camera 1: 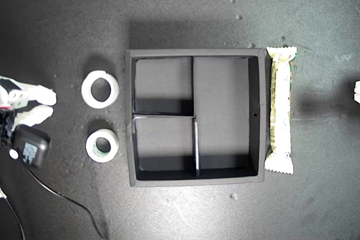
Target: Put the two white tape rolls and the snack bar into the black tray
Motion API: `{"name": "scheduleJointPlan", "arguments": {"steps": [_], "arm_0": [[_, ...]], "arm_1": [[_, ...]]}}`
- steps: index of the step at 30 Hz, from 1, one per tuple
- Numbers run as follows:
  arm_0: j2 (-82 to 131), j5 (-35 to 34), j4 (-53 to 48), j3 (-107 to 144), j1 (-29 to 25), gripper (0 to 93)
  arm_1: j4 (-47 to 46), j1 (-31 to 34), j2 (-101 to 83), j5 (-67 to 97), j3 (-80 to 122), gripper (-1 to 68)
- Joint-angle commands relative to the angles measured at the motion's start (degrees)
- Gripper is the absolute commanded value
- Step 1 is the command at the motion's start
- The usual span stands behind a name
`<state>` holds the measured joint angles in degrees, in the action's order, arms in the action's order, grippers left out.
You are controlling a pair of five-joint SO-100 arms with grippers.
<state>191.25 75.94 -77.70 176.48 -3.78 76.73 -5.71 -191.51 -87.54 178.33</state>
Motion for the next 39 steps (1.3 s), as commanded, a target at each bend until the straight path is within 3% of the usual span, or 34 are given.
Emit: {"name": "scheduleJointPlan", "arguments": {"steps": [1,3,5,10,13,17,20,24,31,35,39], "arm_0": [[2.8,0.5,-2.2,3.3,-0.2,3.0],[2.8,0.5,-2.2,3.3,-0.2,3.0],[2.8,0.5,-2.2,3.3,-0.2,3.0],[2.8,3.5,-2.2,3.3,2.0,3.1],[2.8,5.7,-2.1,3.3,2.9,3.1],[2.7,10.0,8.7,3.3,-3.3,0.1],[2.5,17.1,19.4,3.3,-9.0,0.0],[2.6,3.2,39.5,3.3,-11.3,0.0],[2.7,-9.4,61.3,3.3,-3.1,1.0],[2.8,-10.0,63.3,2.1,1.1,12.2],[1.5,-11.9,51.9,-5.2,0.0,18.8]], "arm_1": [[0.1,0.3,-0.4,0.2,0.6,0.1],[0.1,-0.1,-0.4,0.5,0.6,2.6],[0.1,-0.3,-0.4,1.6,0.6,11.2],[-2.1,-2.1,-0.4,0.6,0.6,2.4],[-7.4,-4.7,-0.4,0.8,0.6,0.9],[-19.7,-8.0,-0.4,4.2,0.6,-0.3],[-29.4,-8.9,-0.4,4.9,0.6,-0.4],[-37.8,-10.4,-0.4,0.9,0.6,-0.4],[-32.2,-16.8,-0.4,-23.0,0.6,-0.4],[-41.4,-18.3,-0.4,-12.9,0.6,-0.4],[-53.7,-17.1,-0.4,8.4,-0.6,-0.4]]}}
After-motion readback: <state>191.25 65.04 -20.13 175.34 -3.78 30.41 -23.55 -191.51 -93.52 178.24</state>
